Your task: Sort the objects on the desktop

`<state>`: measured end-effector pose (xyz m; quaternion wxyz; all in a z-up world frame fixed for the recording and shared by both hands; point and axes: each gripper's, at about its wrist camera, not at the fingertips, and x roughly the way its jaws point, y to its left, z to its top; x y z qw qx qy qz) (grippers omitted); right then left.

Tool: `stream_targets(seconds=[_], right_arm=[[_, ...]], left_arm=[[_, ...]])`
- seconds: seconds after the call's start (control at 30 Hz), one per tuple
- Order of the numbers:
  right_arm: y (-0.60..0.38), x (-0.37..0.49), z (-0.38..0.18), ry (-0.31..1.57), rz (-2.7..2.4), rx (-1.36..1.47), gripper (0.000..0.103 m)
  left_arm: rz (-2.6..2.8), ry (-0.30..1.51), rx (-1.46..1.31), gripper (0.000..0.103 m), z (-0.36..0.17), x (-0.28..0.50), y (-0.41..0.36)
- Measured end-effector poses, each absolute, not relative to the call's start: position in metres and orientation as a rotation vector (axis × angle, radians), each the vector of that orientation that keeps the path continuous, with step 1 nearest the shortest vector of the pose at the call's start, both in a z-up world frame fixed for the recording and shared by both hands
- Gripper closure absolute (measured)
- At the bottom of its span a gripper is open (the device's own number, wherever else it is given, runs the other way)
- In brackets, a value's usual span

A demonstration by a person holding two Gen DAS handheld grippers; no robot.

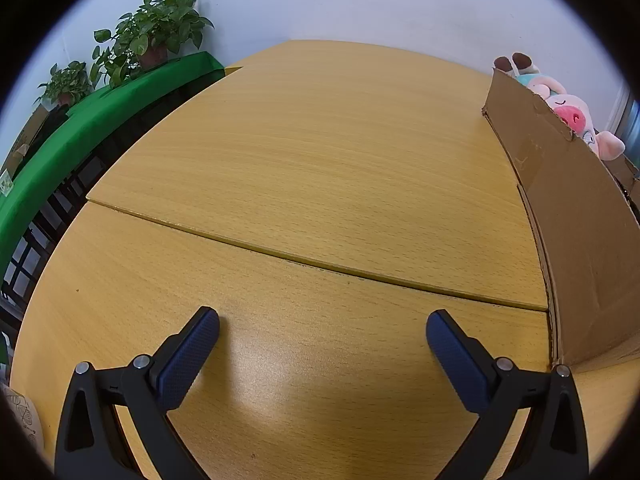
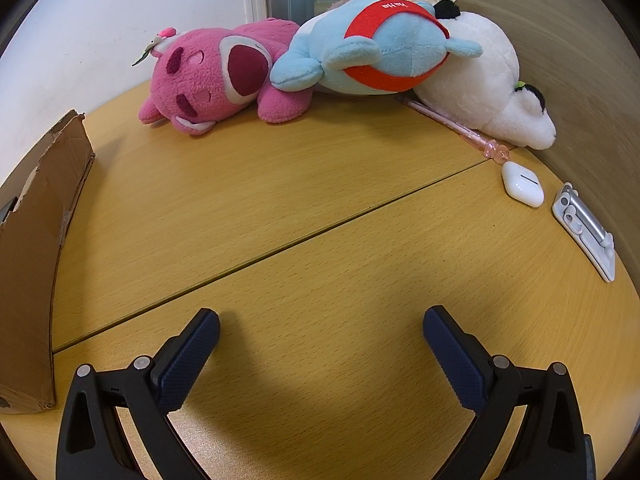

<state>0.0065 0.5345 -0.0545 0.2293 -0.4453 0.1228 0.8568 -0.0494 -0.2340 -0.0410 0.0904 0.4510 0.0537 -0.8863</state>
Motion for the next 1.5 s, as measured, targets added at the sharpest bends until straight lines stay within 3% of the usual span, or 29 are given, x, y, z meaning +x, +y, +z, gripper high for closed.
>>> stream_targets(seconds=[1.5], right_arm=[[0.5344,0.0055,-0.0515,0.328,2.378,-1.233,0.0]], left_arm=[[-2.637,0.161,1.33,0.0,-0.0483,-0.052,-0.2303]])
